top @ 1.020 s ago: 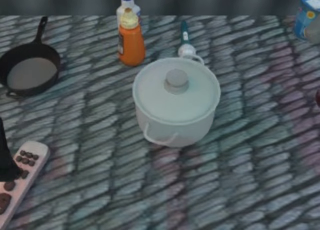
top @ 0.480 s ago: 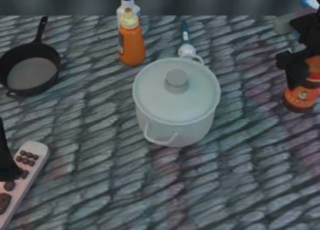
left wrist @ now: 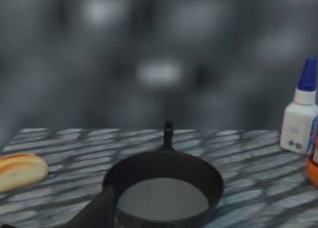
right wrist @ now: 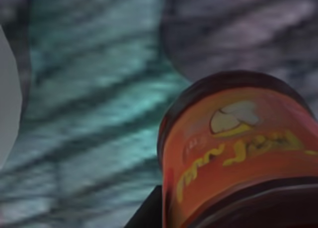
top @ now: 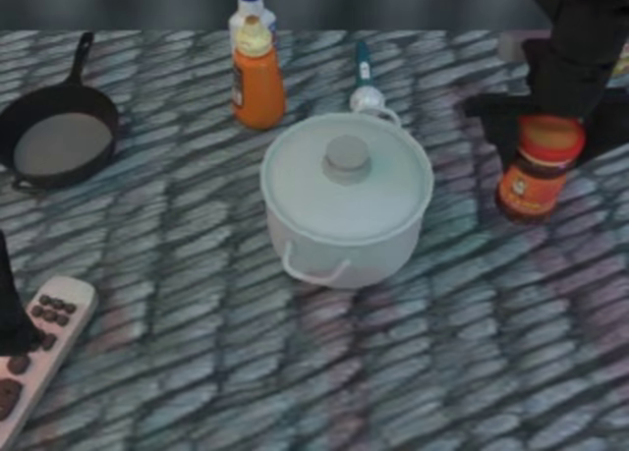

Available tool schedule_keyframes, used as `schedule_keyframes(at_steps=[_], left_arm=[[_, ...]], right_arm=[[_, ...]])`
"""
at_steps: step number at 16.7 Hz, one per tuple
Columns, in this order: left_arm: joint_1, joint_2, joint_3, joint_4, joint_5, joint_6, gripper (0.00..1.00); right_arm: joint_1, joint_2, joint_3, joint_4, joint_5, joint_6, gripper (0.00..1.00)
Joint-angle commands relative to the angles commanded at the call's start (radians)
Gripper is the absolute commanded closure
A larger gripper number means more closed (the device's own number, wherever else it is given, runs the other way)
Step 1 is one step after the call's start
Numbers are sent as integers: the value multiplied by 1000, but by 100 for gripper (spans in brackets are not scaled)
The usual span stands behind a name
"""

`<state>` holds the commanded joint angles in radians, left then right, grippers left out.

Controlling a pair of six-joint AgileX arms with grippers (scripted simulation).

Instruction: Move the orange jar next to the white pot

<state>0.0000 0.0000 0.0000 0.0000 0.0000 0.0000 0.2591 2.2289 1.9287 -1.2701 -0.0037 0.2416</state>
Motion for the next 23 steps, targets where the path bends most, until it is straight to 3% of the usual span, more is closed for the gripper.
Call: schedule_keyframes(at_steps=[7,13,17,23], left_arm=[[0,0,0,0,0,0,0],[0,0,0,0,0,0,0],[0,0,0,0,0,0,0],[0,0,0,0,0,0,0]], right_arm=[[5,3,-2,6,-1,38,100],[13,33,-134,172,0,40,100],[13,38,-145,184,0,41,100],[13,38,-145,184,0,41,55]])
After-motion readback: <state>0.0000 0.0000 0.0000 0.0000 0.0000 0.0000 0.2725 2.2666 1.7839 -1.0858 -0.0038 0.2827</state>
